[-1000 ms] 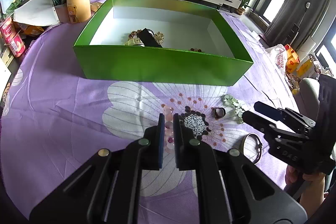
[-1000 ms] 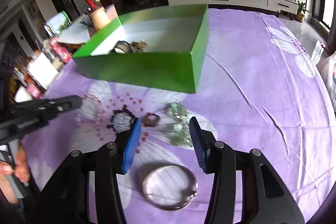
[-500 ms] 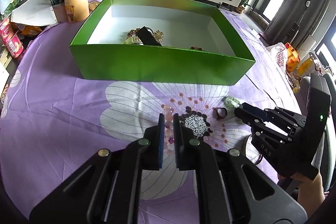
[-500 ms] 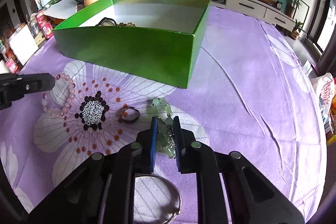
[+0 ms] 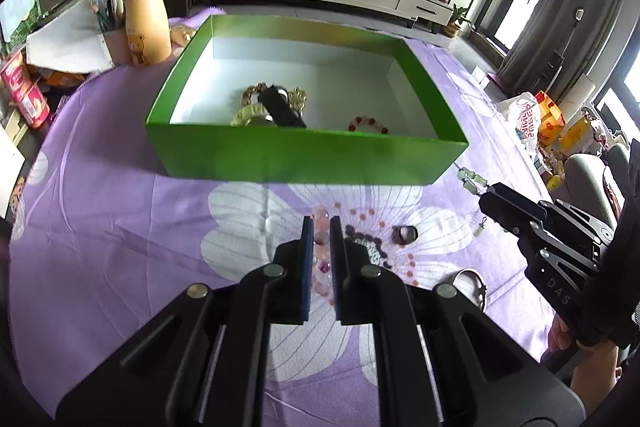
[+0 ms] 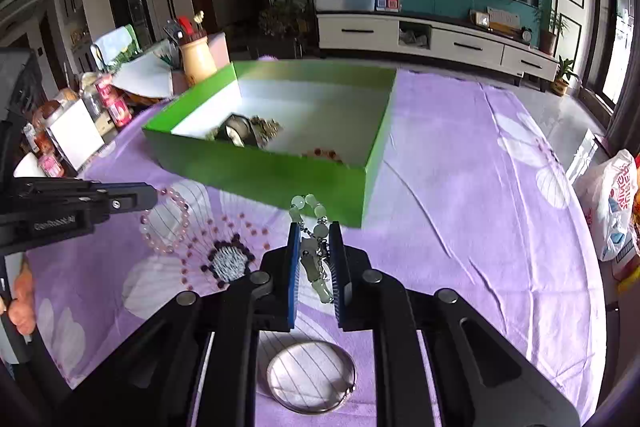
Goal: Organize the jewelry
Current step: 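Grasp the pink bead bracelet with the left tool while the right tool lifts the jade bracelet, then carry both bracelets over the green box and lower them inside, then open both tools to release the bracelets in the box, then grasp the silver bangle with the right tool while the left tool grasps the small dark ring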
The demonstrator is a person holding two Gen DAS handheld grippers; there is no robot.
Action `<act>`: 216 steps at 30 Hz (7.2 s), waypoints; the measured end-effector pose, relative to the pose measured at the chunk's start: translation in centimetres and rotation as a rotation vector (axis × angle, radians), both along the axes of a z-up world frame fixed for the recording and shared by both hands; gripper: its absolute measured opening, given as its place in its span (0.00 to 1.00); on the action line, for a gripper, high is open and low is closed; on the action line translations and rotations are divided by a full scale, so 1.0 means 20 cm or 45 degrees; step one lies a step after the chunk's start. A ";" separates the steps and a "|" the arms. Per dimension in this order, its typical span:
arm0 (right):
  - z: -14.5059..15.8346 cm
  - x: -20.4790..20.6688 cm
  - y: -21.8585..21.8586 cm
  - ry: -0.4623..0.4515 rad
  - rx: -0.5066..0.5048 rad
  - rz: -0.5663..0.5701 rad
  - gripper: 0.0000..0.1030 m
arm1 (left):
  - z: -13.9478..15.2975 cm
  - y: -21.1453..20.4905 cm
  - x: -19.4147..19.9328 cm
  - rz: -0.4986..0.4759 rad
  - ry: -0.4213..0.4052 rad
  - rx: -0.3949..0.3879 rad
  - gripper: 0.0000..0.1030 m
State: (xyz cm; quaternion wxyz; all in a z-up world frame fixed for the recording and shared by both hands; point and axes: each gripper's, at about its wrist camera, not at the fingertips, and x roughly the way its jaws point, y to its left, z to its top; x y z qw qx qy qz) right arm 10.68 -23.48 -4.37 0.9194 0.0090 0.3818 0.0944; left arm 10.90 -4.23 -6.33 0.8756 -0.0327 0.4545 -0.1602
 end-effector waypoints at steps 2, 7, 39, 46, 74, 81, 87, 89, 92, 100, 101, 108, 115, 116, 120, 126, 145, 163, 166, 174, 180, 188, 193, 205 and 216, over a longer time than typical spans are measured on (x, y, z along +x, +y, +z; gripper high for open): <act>0.05 0.01 0.01 -0.023 0.006 0.010 0.13 | 0.05 0.00 0.02 -0.007 -0.017 -0.003 0.07; 0.16 0.07 0.04 -0.072 0.009 0.023 0.13 | 0.17 -0.01 0.08 -0.024 -0.063 -0.023 0.07; 0.19 0.53 0.09 -0.037 0.064 0.004 0.13 | 0.20 -0.13 0.65 -0.002 -0.005 -0.012 0.07; 0.16 0.58 0.09 -0.020 0.067 0.002 0.13 | 0.16 -0.15 0.70 -0.004 0.012 -0.006 0.08; -0.03 0.77 0.05 0.106 0.139 -0.058 0.13 | -0.03 -0.25 0.89 0.003 0.124 0.022 0.08; -0.05 0.78 0.04 0.114 0.137 -0.064 0.13 | -0.04 -0.27 0.92 -0.012 0.135 0.002 0.07; -0.05 0.79 0.05 0.117 0.123 -0.062 0.13 | -0.07 -0.29 0.93 -0.017 0.152 0.018 0.08; -0.06 0.79 0.05 0.121 0.123 -0.057 0.13 | -0.08 -0.30 0.93 -0.009 0.156 0.058 0.08; -0.08 0.80 0.05 0.134 0.120 -0.060 0.13 | -0.09 -0.31 0.94 -0.008 0.162 0.079 0.08; -0.10 0.81 0.07 0.154 0.112 -0.051 0.13 | -0.11 -0.32 0.94 -0.007 0.160 0.158 0.08; -0.10 0.81 0.07 0.155 0.114 -0.051 0.13 | -0.11 -0.32 0.93 -0.009 0.159 0.165 0.08; -0.10 0.82 0.07 0.162 0.116 -0.049 0.13 | -0.11 -0.32 0.93 -0.005 0.146 0.201 0.08; -0.10 0.83 0.09 0.178 0.111 -0.046 0.13 | -0.13 -0.31 0.93 -0.005 0.143 0.226 0.08; -0.10 0.83 0.09 0.178 0.110 -0.047 0.13 | -0.13 -0.31 0.93 -0.005 0.141 0.234 0.08; -0.10 0.84 0.09 0.184 0.107 -0.047 0.13 | -0.12 -0.30 0.93 -0.003 0.136 0.245 0.08; -0.11 0.84 0.11 0.195 0.099 -0.044 0.13 | -0.12 -0.29 0.93 -0.002 0.131 0.250 0.08; -0.09 0.84 0.10 0.195 0.102 -0.053 0.16 | -0.11 -0.29 0.93 0.005 0.122 0.238 0.25; 0.03 0.63 0.03 0.132 0.174 -0.028 0.49 | 0.07 -0.23 0.76 0.027 0.005 0.173 0.86; 0.05 0.51 0.04 0.127 0.202 0.022 0.49 | 0.10 -0.20 0.67 0.021 -0.018 0.147 0.87; 0.01 0.17 0.08 0.171 0.154 0.136 0.49 | 0.12 -0.17 0.31 -0.068 -0.082 0.189 0.87; -0.05 -0.05 0.06 0.233 0.167 0.142 0.49 | -0.01 -0.23 0.15 -0.175 0.015 0.202 0.87; -0.18 -0.23 0.14 0.299 0.027 0.217 0.43 | -0.20 -0.32 0.13 -0.164 0.208 0.112 0.65; -0.24 -0.24 0.16 0.299 0.007 0.218 0.34 | -0.25 -0.40 0.17 -0.159 0.291 0.062 0.54; -0.28 -0.25 0.14 0.221 -0.039 0.195 0.03 | -0.33 -0.62 0.14 -0.285 0.180 0.250 0.52; -0.26 -0.27 0.05 0.208 -0.003 0.144 0.03 | -0.34 -0.64 0.07 -0.378 0.036 0.281 0.18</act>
